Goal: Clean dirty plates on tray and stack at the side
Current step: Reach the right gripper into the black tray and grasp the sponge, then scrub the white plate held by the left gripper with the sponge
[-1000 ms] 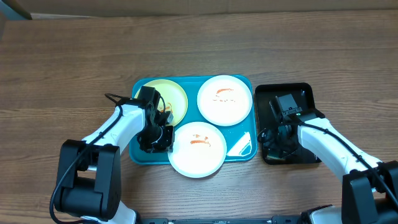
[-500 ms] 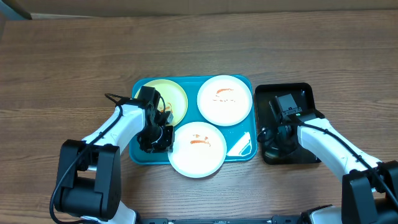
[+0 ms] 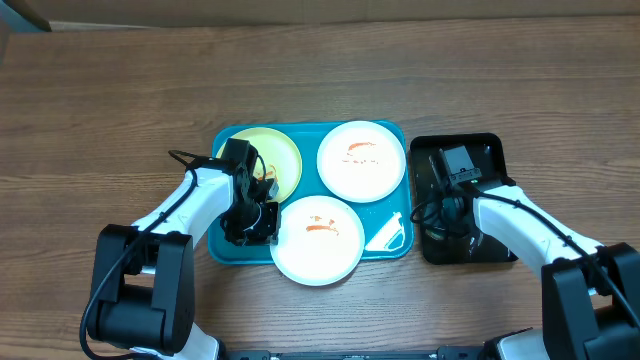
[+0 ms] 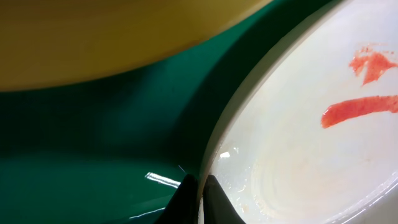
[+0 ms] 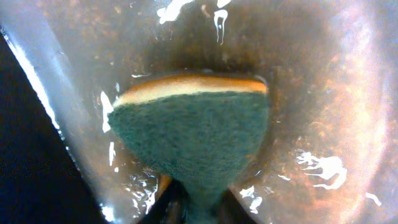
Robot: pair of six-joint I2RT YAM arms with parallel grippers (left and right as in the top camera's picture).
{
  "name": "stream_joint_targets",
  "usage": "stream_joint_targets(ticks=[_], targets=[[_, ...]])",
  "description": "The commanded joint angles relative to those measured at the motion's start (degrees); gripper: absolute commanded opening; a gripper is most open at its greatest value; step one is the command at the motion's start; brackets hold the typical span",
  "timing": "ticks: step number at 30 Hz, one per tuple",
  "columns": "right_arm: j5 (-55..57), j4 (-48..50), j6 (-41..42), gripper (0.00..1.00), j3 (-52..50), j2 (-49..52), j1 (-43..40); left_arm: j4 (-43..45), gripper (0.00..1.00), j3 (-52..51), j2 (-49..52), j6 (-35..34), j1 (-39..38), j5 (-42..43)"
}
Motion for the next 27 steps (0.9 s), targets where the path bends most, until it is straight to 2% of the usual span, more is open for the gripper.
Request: stream_joint_targets(ticks=[1, 3, 5, 16, 21, 27], targets=[[-0.90, -0.15, 0.22, 0.22, -0.68, 3.43, 0.22, 0.09, 0.06, 0.07, 0.55, -0.57, -0.17, -1.07], [-1.64, -0.02, 0.09, 0.17, -0.57, 3.43, 0.22, 0.04, 0.04, 0.07, 0.55, -0.57, -0.15, -1.07], [-1.62, -1.29, -0.22, 0.04, 0.48, 3.32, 0.17, -0.02, 0.04, 0.07, 0.55, -0.57, -0.17, -1.07], [-1.07, -18.36, -0.61, 0.04, 18.14, -2.56, -2.69, 0.07, 0.04, 0.07, 0.55, -0.57, -0.17, -1.09], [-19.08, -17.03, -12.33, 0.04, 20.17, -4.50, -0.15, 0.26, 0.04, 0.07, 0.55, -0.57, -0.17, -1.05], [-22.99, -12.02, -12.52, 0.04, 20.00, -4.17, 9.29, 0.76, 0.04, 0.07, 0.55, -0.57, -0.17, -1.05]])
